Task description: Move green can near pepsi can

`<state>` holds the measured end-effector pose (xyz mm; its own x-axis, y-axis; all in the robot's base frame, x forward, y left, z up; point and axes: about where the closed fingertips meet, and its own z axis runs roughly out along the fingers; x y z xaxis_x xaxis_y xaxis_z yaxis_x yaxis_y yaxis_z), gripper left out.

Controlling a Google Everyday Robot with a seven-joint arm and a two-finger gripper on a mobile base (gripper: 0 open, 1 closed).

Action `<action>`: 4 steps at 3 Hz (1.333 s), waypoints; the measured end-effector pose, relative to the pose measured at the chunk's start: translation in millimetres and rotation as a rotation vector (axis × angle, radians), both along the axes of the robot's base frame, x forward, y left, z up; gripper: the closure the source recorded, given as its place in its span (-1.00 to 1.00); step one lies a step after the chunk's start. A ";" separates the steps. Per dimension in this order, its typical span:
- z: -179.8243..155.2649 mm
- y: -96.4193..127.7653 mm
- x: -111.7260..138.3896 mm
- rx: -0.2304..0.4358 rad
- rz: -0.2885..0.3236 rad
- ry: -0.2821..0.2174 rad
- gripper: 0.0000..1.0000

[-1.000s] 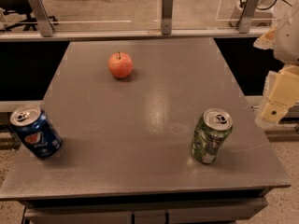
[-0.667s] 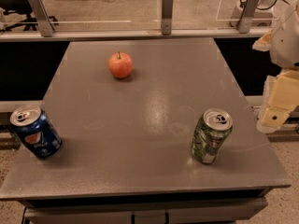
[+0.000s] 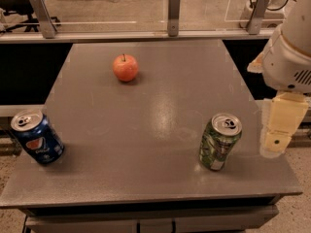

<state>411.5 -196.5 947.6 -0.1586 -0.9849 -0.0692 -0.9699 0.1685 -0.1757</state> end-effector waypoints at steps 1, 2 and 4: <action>1.9 1.7 1.3 0.005 0.001 -0.011 -1.00; 1.0 15.7 0.2 0.076 0.082 -0.023 -1.00; -10.9 44.4 -8.0 0.152 0.230 -0.014 -1.00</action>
Offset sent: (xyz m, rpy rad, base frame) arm -0.0079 0.0394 -0.0037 0.2124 -0.0162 0.2405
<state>403.5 -152.1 936.7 0.0705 -0.9731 -0.2195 -0.9835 -0.0310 -0.1785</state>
